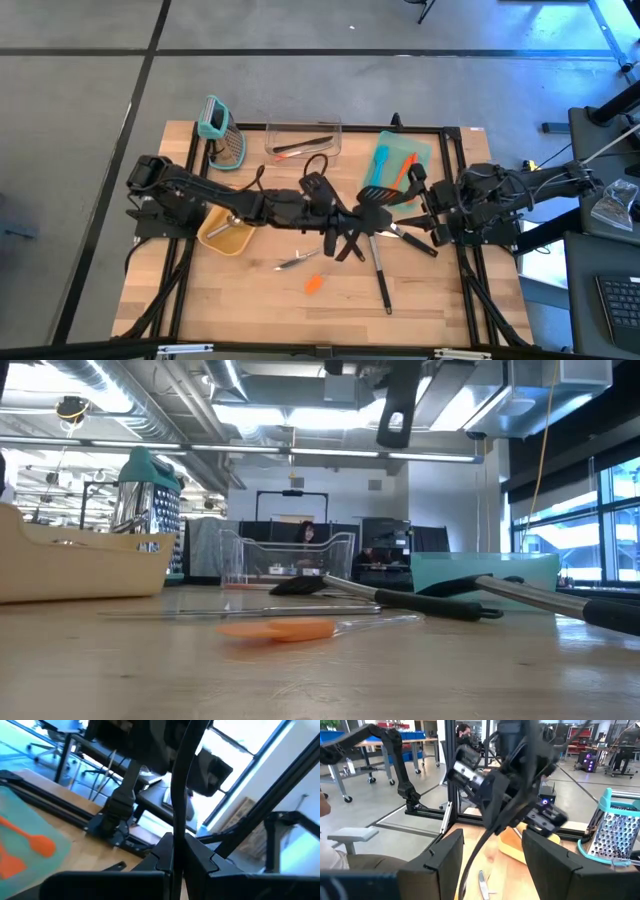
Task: Pick & Place Kitchen Items
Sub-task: Put the black slotted spatula into the green bin
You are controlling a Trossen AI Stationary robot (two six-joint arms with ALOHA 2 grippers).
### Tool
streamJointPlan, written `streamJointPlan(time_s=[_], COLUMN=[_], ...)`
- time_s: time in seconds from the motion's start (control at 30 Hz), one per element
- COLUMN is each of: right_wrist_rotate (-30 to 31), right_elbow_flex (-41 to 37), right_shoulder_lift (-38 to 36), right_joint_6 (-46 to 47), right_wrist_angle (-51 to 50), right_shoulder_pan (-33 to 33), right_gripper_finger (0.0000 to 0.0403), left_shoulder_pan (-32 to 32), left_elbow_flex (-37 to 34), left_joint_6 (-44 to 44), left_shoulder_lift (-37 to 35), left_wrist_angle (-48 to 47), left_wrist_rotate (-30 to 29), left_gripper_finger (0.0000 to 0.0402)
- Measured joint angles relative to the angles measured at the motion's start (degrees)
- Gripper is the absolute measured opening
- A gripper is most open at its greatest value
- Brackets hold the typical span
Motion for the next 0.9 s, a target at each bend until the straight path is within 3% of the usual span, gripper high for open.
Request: streamJointPlan(time_s=[0.17, 0.33, 0.57, 0.9], right_wrist_rotate=[0.4, 3.1, 3.4, 10.0], right_elbow_flex=[0.0, 0.0, 3.0, 3.0], right_shoulder_lift=[2.7, 2.0, 1.5, 1.5], right_joint_6=[-1.4, 0.2, 9.7, 11.9], right_wrist_angle=[3.0, -0.3, -10.4, -11.6], right_shoulder_pan=[0.0, 0.0, 0.0, 0.0], right_gripper_finger=[0.0206, 0.0206, 0.0206, 0.0206], left_shoulder_pan=[1.7, 2.4, 3.2, 3.0], left_elbow_flex=[0.0, 0.0, 0.0, 0.0], left_joint_6=[-1.8, -6.2, -12.1, -16.4], left_shoulder_lift=[0.0, 0.0, 0.0, 0.0], left_wrist_angle=[0.9, -3.3, -18.5, -23.0], left_wrist_rotate=[5.6, 10.7, 10.5, 8.6], left_gripper_finger=[0.0012, 0.0012, 0.0012, 0.0012])
